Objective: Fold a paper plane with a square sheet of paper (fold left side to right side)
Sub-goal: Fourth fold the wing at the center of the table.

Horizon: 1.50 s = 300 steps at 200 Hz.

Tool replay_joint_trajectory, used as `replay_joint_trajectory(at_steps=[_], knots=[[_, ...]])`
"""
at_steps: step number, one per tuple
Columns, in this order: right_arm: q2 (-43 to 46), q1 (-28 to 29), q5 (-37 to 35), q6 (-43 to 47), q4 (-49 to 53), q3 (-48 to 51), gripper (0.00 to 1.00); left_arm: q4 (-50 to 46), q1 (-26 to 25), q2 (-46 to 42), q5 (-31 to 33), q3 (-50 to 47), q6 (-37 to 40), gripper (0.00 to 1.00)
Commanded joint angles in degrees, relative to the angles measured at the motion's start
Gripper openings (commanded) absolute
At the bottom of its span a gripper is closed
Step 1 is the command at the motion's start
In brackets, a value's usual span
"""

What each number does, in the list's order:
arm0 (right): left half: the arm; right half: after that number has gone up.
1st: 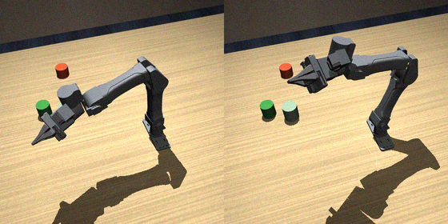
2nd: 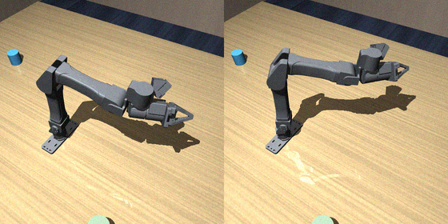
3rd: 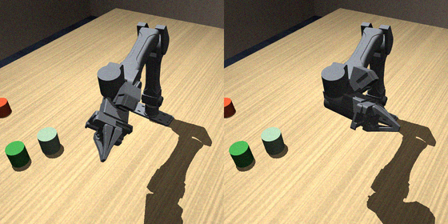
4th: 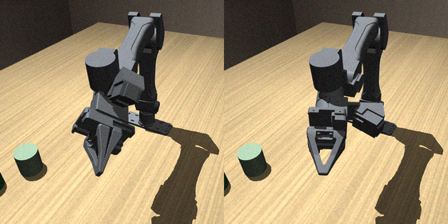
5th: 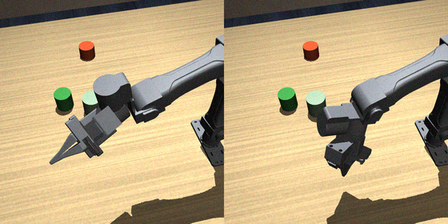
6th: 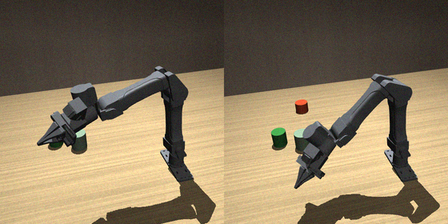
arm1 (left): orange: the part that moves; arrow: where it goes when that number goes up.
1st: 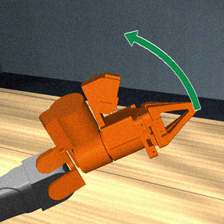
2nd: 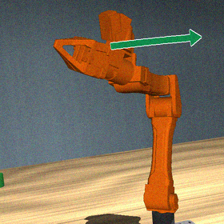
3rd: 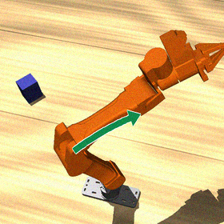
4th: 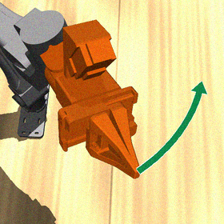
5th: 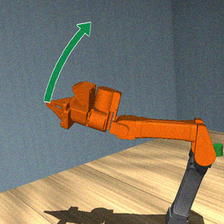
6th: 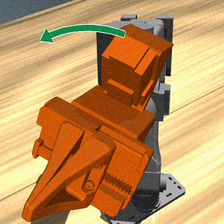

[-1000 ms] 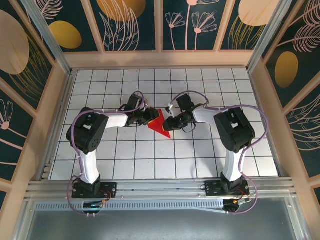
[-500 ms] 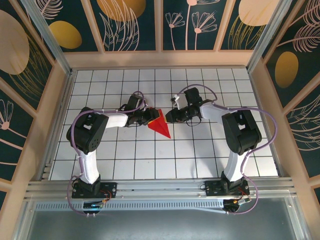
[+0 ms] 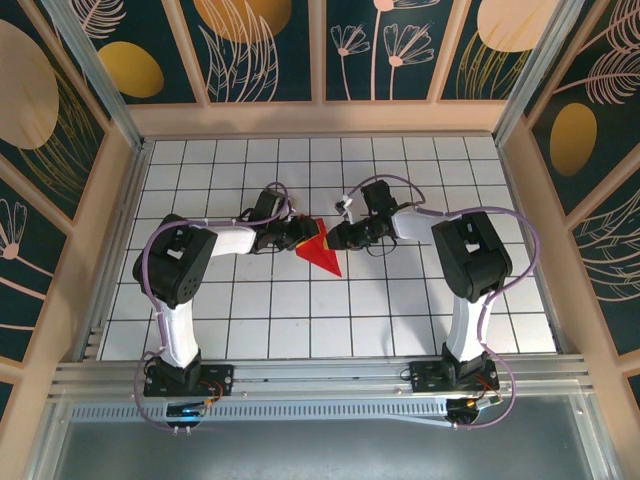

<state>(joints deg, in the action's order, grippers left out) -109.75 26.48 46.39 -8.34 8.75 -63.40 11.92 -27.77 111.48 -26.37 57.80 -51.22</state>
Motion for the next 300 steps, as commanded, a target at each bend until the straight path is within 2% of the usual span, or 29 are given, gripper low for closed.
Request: replay_joint_trajectory(at_steps=[1,104,166,300], knots=[[-1.1,0.35,-0.11,-0.67,-0.95,-1.38,0.32,-2.69,-0.17,1.63,1.41,0.56,1.03,0.47],[-2.08,0.32,-1.11,-0.62,-0.6,-1.55,0.22,-2.81,-0.18,1.55,1.41,0.59,1.07,0.47],[-2.96,0.24,-2.94,0.06,0.61,-2.17,0.13,-2.87,-0.17,1.46,1.51,0.73,1.17,0.47],[-4.74,0.33,-6.14,1.05,1.43,-2.79,0.11,-3.31,-0.2,1.08,1.76,0.56,1.3,0.47]])
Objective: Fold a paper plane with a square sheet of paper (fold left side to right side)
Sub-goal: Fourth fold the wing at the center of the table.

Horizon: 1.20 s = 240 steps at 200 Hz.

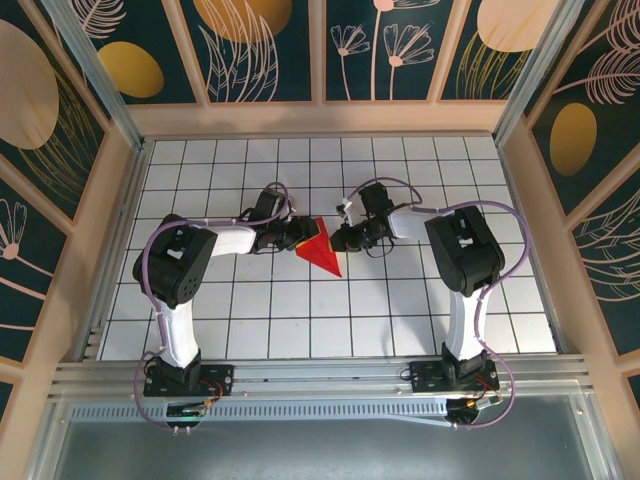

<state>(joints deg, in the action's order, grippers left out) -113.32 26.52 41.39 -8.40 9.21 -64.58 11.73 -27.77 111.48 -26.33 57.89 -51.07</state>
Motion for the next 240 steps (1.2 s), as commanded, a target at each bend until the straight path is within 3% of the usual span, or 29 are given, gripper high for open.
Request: replay_joint_trajectory(at_steps=[1,240], knots=[[-1.19,0.29,-1.13,1.11,0.98,-1.61,0.11,-3.07,-0.19,1.09,1.76,0.47,1.15,0.47],[-4.35,1.53,-4.73,1.81,3.42,-1.44,0.12,-2.67,-0.18,-1.15,2.29,1.07,1.29,0.49]])
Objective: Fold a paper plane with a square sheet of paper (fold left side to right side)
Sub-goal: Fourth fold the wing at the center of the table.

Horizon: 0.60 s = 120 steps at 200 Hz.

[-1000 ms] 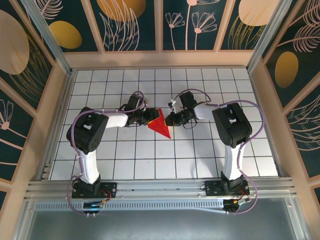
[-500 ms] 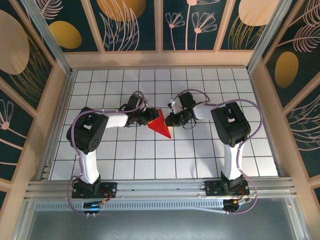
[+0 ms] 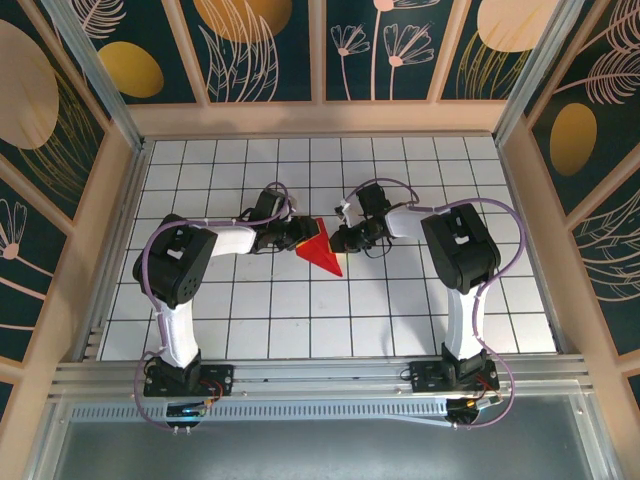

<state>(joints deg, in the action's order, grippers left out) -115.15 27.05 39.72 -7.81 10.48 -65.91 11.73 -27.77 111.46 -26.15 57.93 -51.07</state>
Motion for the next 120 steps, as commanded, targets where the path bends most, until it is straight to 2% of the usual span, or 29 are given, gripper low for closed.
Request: replay_joint_trajectory(at_steps=[1,96,120], knots=[[-2.51,1.0,-3.07,1.22,2.16,-0.1,0.12,-2.67,-0.18,-1.14,2.18,1.08,1.26,0.49],[-2.88,1.12,-3.43,1.14,2.4,0.61,0.12,-5.82,-0.17,-5.6,5.17,2.49,2.41,0.54],[-2.88,1.16,-3.43,1.18,2.35,0.57,0.12,-5.38,-0.19,-6.54,5.09,2.45,2.46,0.47]])
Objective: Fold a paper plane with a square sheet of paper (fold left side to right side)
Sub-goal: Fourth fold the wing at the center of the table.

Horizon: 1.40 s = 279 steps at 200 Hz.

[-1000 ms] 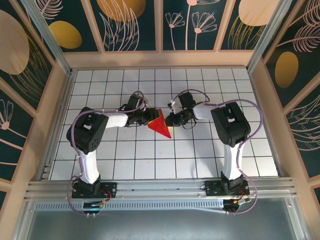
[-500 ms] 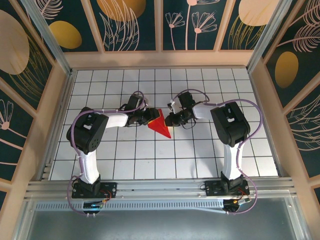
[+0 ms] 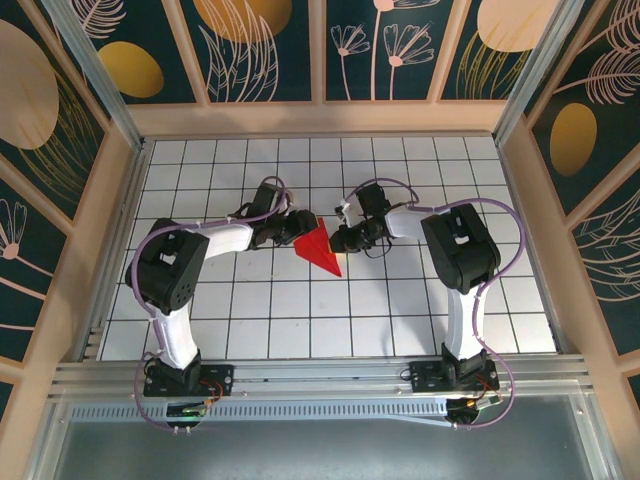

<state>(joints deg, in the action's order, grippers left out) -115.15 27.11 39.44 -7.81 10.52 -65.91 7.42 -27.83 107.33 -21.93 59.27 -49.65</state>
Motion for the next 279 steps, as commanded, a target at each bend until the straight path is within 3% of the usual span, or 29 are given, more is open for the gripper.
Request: replay_joint_trajectory(at_steps=[1,37,58,102,135,279], knots=[[-2.8,1.1,-3.14,1.11,2.31,0.54,0.12,-1.04,-0.12,-2.4,0.77,1.16,1.04,0.46],[-2.82,1.13,-3.18,1.14,2.4,0.52,0.13,1.86,-0.2,0.01,-3.99,2.66,0.42,0.24],[-2.8,1.11,-3.23,1.05,2.41,0.42,0.13,1.83,-0.72,2.33,-5.34,4.41,0.69,0.18],[-2.79,1.1,-3.43,1.17,2.74,0.34,0.14,1.63,-1.91,6.33,-6.6,6.8,1.01,0.16],[-2.76,1.1,-3.67,1.39,3.1,0.26,0.14,-0.73,-1.95,7.75,-3.84,6.92,2.51,0.18],[-2.41,1.21,-4.46,1.58,3.74,0.7,0.16,1.63,-1.96,9.34,-0.92,2.72,1.63,0.18]])
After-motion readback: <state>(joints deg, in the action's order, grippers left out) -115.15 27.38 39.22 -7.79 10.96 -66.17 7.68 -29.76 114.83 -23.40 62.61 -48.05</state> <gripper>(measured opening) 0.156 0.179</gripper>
